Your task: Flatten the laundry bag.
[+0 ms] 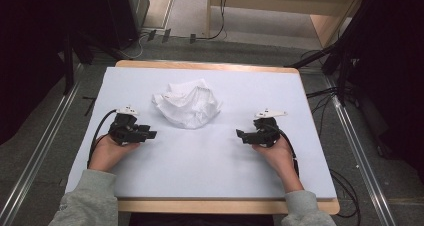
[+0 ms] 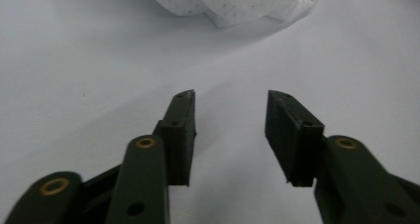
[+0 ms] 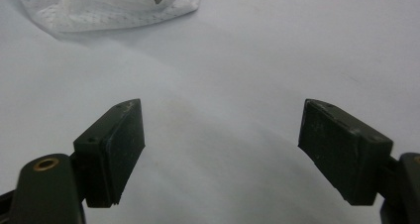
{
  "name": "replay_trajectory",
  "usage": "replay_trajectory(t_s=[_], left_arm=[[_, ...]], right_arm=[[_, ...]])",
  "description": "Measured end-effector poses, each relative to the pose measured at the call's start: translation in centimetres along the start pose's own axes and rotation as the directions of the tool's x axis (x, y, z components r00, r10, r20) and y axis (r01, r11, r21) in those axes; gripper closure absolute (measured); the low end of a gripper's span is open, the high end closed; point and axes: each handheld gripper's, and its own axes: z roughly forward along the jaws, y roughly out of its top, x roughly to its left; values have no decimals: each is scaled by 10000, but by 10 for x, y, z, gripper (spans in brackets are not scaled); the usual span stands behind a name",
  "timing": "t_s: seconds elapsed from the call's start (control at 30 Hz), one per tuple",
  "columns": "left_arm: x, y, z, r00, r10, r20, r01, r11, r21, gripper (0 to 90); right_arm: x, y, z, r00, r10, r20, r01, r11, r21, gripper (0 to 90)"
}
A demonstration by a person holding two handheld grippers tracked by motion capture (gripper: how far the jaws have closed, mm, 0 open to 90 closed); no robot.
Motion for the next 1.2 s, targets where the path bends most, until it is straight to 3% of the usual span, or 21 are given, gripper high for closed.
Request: replay_trajectory(t_s=[0.07,0.17,0.3,0.5,0.6,0.83,0.97,1.03,1.2], left_arm=[[2,2,0,9987,-263,426,271,9995,-184,502],[1,3,0,9993,-108,366,116,9997,-216,424],[5,2,0,9980,-298,554,313,9991,-276,378],[7,2,1,9970,-525,577,541,9982,-266,369],[8,3,1,9963,-666,541,674,9976,-134,369],[7,2,3,9972,-514,539,514,9987,13,368],[9,1,2,9969,-558,548,561,9984,-30,366],[9,1,2,9968,-574,554,576,9983,-34,366],[8,1,2,9968,-509,613,515,9986,-78,363]], right_arm=[[4,1,0,9997,-226,-51,225,9997,-77,218],[9,2,1,9990,-363,-269,360,9993,-119,279],[10,3,2,9971,-445,-617,454,9989,136,326],[8,3,2,9976,-464,-504,472,9988,147,353],[7,2,4,9987,-383,-335,398,9981,473,354],[10,4,3,9977,-308,-597,335,9984,454,365],[17,5,5,9948,-601,-826,639,9969,448,360],[20,5,4,9944,-535,-913,571,9977,368,358],[22,5,6,9936,-690,-893,735,9961,487,358]])
